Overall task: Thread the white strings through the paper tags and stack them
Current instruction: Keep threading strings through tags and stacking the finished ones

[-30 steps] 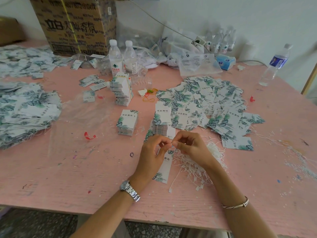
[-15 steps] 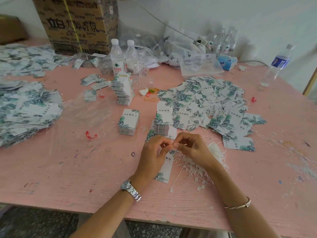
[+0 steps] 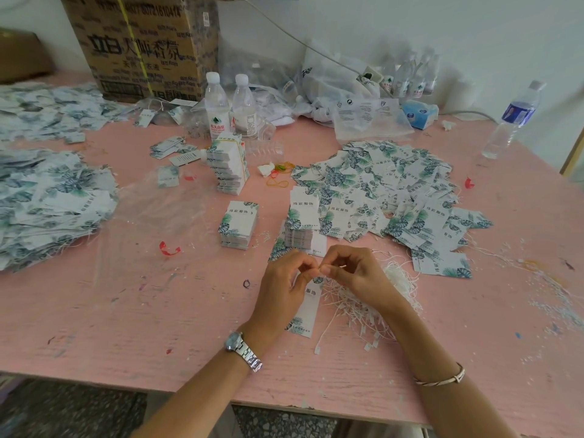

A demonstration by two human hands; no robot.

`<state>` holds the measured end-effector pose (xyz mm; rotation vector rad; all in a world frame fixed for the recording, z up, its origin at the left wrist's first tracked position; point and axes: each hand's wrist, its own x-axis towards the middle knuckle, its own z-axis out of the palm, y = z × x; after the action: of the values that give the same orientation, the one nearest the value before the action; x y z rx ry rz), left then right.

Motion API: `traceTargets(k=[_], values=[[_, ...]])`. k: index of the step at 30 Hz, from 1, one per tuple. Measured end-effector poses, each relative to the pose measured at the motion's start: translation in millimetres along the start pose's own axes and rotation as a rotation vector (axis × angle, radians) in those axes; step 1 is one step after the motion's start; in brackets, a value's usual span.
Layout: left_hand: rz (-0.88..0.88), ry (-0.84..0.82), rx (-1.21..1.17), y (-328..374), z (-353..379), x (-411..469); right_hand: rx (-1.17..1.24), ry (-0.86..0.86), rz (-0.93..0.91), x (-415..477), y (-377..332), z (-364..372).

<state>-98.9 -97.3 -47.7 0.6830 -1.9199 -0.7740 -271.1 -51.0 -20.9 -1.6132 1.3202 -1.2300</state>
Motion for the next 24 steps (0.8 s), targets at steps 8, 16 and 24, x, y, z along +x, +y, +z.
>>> traceTargets(k=[8,16,24], values=[[-0.015,-0.001,0.027,2.7,0.9,0.0,0.007,-0.01,0.003,-0.5,-1.3,-2.2],[-0.072,0.058,-0.125,7.1,0.5,2.0,0.246,0.042,0.062,1.8,-2.0,-0.3],[-0.125,0.071,-0.07,5.5,-0.7,0.7,0.452,0.083,0.097,3.0,-1.5,-6.9]])
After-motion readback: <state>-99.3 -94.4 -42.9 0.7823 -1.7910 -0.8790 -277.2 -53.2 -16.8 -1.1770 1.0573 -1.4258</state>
